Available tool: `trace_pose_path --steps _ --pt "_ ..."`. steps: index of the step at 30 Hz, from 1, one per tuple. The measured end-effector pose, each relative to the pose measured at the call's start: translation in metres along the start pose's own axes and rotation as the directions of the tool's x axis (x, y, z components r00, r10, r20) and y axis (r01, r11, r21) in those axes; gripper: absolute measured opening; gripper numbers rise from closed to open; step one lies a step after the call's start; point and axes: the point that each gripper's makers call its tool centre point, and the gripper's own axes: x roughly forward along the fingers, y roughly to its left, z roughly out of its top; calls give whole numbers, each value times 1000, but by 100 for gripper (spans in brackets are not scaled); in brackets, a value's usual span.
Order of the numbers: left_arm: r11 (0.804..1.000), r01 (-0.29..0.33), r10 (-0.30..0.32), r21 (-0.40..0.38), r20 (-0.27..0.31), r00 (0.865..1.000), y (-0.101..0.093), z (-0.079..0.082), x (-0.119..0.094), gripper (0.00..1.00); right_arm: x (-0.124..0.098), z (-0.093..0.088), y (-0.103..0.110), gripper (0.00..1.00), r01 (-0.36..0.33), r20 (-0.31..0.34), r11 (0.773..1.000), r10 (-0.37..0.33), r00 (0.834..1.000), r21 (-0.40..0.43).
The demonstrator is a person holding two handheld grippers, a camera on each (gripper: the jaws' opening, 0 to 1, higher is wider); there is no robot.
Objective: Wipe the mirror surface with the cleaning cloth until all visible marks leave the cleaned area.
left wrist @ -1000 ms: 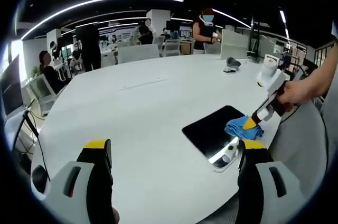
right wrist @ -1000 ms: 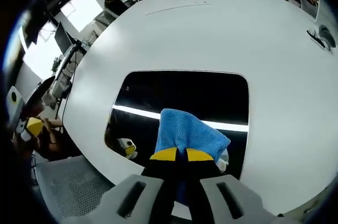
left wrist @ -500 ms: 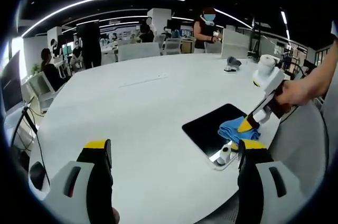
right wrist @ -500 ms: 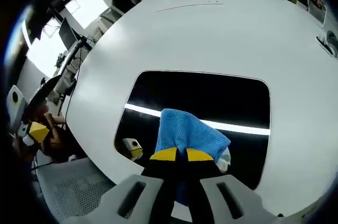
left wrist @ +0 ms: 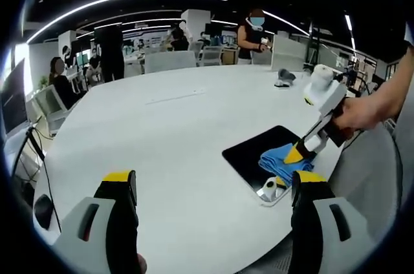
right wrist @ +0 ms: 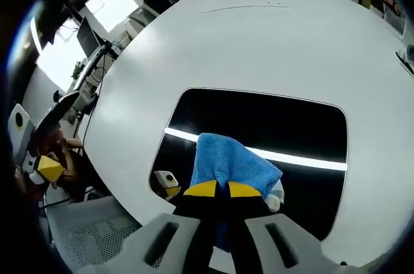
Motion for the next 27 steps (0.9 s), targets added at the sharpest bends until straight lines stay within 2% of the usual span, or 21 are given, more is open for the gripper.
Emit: trace_pose_path --steps 6,13,22,27 --pt "1000 0 0 -1 -4 1000 0 -2 -1 99 6 2 16 0 -28 -5 1000 28 1000 5" --pt "1000 -3 3 -4 -11 1000 2 -5 -3 99 11 6 26 0 -42 -7 999 42 999 6" --pt "1000 3 -4 -4 -13 1000 -1 -5 -2 99 21 6 58 0 -64 -27 995 62 998 -78" --pt "1000 5 -5 -7 -13 1000 -1 -6 -1 99 24 7 62 0 -58 -34 990 54 998 -128"
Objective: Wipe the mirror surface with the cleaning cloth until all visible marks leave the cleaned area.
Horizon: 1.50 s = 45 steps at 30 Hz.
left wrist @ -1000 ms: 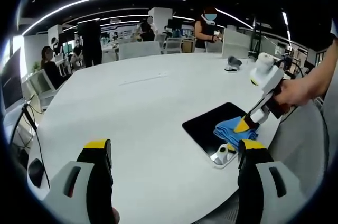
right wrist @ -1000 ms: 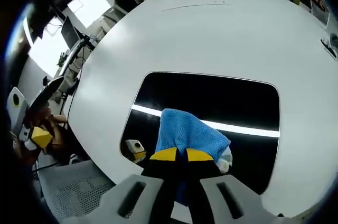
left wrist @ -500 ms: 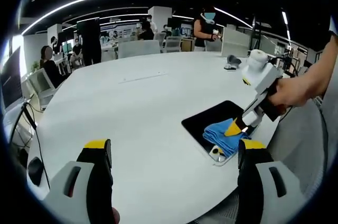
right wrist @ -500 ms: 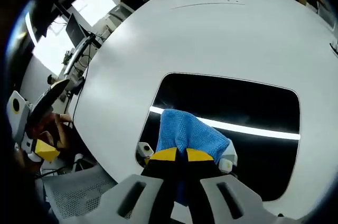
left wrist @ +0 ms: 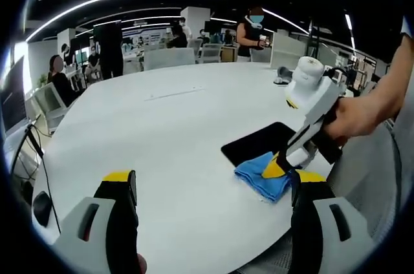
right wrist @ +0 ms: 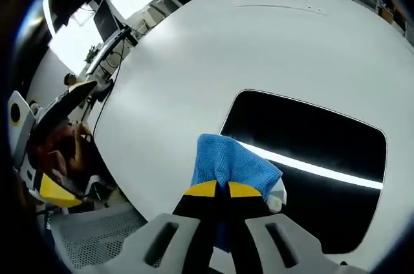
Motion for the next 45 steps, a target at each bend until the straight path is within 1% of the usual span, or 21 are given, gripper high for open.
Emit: trace_pose_path --steps 3,11,13,14,16,19,21,24,25,30,36,42,45 --pt "1000 -1 1 -1 -1 1000 1 -1 0 99 -1 0 -2 0 -10 -2 1000 10 1000 27" --pt "1000 -2 2 -6 -1 1000 0 -2 1 99 -1 0 -2 0 -13 1 1000 13 1000 28" --pt "1000 0 0 -6 -2 1000 -1 -3 1 99 -2 3 -5 0 0 20 1000 -1 1000 8" --pt "1000 0 0 -6 -4 1000 -1 -4 0 99 -1 4 -5 0 5 21 1000 -4 1000 -8" --pt "1000 3 -3 -5 -10 1000 -2 -6 0 99 2 7 -6 0 4 11 1000 -4 1000 -15" --pt "1000 -1 0 -4 -17 1000 0 -8 -1 99 3 17 -12 0 21 22 999 -20 1000 -35" --pt "1000 -3 2 -8 -17 1000 1 -9 -2 99 4 22 -16 0 20 18 999 -20 1000 -37" --pt "1000 -1 1 -5 -31 1000 3 -12 -2 99 6 27 -19 0 20 17 999 -19 1000 -38" --pt "1000 0 -1 -3 -33 999 2 -13 -2 99 7 30 -21 0 25 21 998 -24 999 -55" --pt "1000 8 -7 10 -42 999 3 -13 -1 99 11 40 -23 0 24 24 997 -22 999 -73" --pt "1000 2 -2 4 -46 999 4 -15 -1 99 18 60 -32 0 22 32 997 -20 999 -69" --pt "1000 9 -9 -1 -52 999 1 -19 3 99 23 74 -38 0 39 41 992 -34 999 -116" --pt "1000 9 -9 -3 -54 998 1 -19 5 99 25 80 -41 0 41 43 994 -37 998 -106"
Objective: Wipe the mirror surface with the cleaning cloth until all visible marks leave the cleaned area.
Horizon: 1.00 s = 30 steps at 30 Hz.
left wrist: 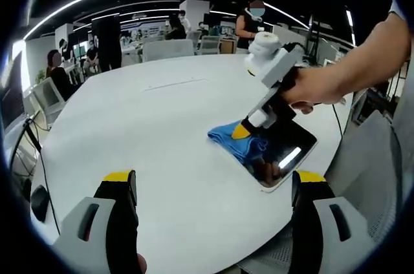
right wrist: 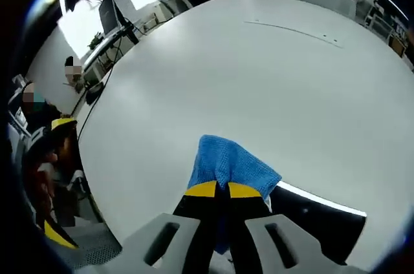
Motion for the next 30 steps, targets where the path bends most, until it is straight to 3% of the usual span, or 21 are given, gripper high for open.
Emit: trace_pose_path --steps 6,11,22,30 --pt "1000 -1 1 3 3 1000 0 3 2 99 4 9 -4 0 7 1 1000 -7 1000 14" --pt "1000 -6 6 2 9 1000 -1 6 2 99 2 7 -4 0 4 2 1000 -4 1000 -17" --pt "1000 -13 13 -1 2 1000 -4 2 -1 99 -5 2 -21 0 4 2 1000 -4 1000 27" --pt "1000 -2 2 9 9 1000 -8 10 4 99 -9 -1 -28 0 10 0 1000 -10 1000 30"
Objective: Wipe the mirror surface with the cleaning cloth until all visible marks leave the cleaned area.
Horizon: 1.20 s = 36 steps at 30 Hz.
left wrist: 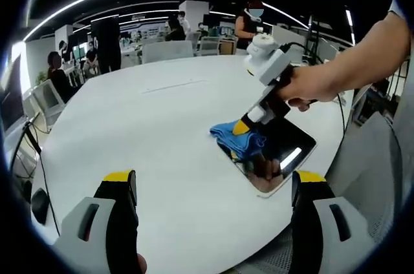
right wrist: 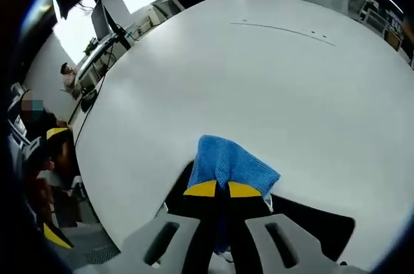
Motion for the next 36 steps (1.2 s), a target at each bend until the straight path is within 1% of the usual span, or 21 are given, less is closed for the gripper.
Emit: trace_pose_path --steps 6,13,22,30,36 --pt "1000 -2 2 3 2 1000 2 3 0 99 -4 -2 -9 0 8 -4 1000 -8 1000 10" --pt "1000 2 -2 8 4 1000 1 6 1 99 -10 -7 -24 0 28 -9 999 -28 1000 25" --pt "1000 8 -8 15 4 1000 -2 8 3 99 -13 -10 -32 0 41 -16 999 -41 999 32" --pt "1000 4 -4 18 4 1000 -3 9 2 99 -12 -12 -30 0 53 -18 998 -52 998 25" --pt "1000 2 -2 19 2 1000 -5 8 0 99 -13 -16 -29 0 55 -5 998 -55 999 31"
